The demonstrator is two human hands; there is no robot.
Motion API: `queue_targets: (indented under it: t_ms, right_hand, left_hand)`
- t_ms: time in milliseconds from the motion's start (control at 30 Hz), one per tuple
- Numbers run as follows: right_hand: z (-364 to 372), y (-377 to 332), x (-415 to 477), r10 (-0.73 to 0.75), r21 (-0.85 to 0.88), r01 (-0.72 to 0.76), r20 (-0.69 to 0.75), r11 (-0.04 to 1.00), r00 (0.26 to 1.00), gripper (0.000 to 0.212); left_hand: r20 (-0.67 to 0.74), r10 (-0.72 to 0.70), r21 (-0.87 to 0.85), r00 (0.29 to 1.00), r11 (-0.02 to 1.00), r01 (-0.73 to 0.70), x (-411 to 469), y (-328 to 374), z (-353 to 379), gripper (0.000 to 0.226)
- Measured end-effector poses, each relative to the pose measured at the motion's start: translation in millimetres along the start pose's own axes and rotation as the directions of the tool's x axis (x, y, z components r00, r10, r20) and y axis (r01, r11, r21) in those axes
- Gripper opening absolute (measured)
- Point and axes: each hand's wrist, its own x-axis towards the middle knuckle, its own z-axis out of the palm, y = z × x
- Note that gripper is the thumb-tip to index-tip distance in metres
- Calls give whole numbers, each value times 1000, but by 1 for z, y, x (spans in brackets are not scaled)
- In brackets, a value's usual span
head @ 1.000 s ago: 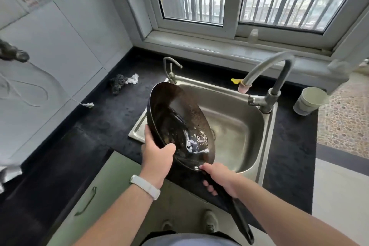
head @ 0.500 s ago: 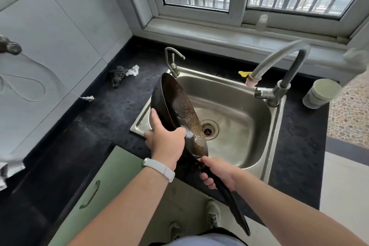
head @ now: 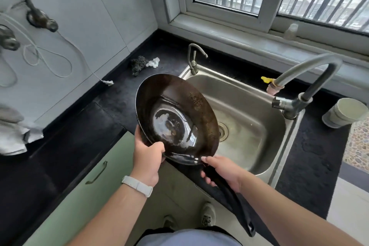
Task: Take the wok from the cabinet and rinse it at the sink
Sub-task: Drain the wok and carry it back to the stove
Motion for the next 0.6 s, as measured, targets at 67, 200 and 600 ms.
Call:
queue_targets:
  t_ms: [67, 200, 600]
  right_hand:
    - [8, -3, 1, -30, 14, 30, -2, 999, 1000, 19]
    - [31, -9, -1, -22, 65, 20, 33, 998, 999, 20]
    - [141, -16, -18, -48, -310, 76, 98, 948, 994, 4]
  left_hand:
    - [-25, -21, -93, 999, 995, 19, -1, -7, -14, 87]
    - [-73, -38, -248, 997, 969, 19, -4, -18, -46, 79]
    - [-175, -8, -501, 985, 861, -82, -36, -56, -160, 62]
